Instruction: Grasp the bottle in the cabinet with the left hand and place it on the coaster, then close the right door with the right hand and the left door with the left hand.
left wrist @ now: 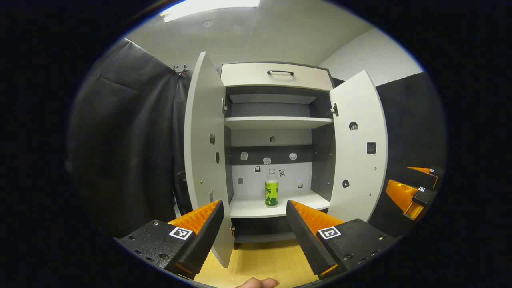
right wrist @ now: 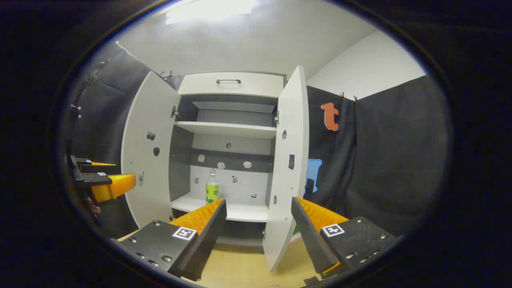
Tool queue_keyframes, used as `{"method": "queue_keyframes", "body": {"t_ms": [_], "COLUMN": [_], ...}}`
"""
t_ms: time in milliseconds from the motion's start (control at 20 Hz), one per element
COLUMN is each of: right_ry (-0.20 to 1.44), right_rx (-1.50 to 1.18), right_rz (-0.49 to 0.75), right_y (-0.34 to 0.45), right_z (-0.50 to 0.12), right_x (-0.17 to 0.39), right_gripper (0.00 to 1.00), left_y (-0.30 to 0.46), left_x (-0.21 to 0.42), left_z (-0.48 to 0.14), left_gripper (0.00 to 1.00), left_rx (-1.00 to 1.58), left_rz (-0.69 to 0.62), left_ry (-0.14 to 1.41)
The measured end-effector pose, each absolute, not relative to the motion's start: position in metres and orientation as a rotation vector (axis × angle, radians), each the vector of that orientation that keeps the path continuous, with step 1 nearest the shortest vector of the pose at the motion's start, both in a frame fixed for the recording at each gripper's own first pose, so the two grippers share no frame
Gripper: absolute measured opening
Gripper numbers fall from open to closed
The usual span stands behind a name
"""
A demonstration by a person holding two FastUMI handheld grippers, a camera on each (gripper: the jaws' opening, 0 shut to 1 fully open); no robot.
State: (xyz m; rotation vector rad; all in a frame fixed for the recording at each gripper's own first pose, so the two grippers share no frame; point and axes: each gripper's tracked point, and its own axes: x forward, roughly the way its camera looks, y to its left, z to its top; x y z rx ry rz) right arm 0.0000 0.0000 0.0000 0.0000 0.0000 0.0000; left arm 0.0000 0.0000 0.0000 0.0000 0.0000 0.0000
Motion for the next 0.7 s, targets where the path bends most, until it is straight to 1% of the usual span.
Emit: {"method": "queue_keyframes", "body": {"t_ms": [450,700], "right_ry": [0.045,0.026], "right_rx": [0.031,0.016], "right_rz": [-0.008,-0.003], "right_y": [0.005,0.011], "right_z": [-0.026,-0.028], "right_x": [0.049,0.073], "right_gripper": [0.98,0.98], "left_y": [-0.009,-0.008], "left_x": [0.064,0.094], "left_z": [-0.023,-0.028], "left_gripper": [0.98,0.98], "left_rx": [-0.015,-0.032], "left_rz": [-0.028,-0.035], "left_ry": [0.018,0.018]}}
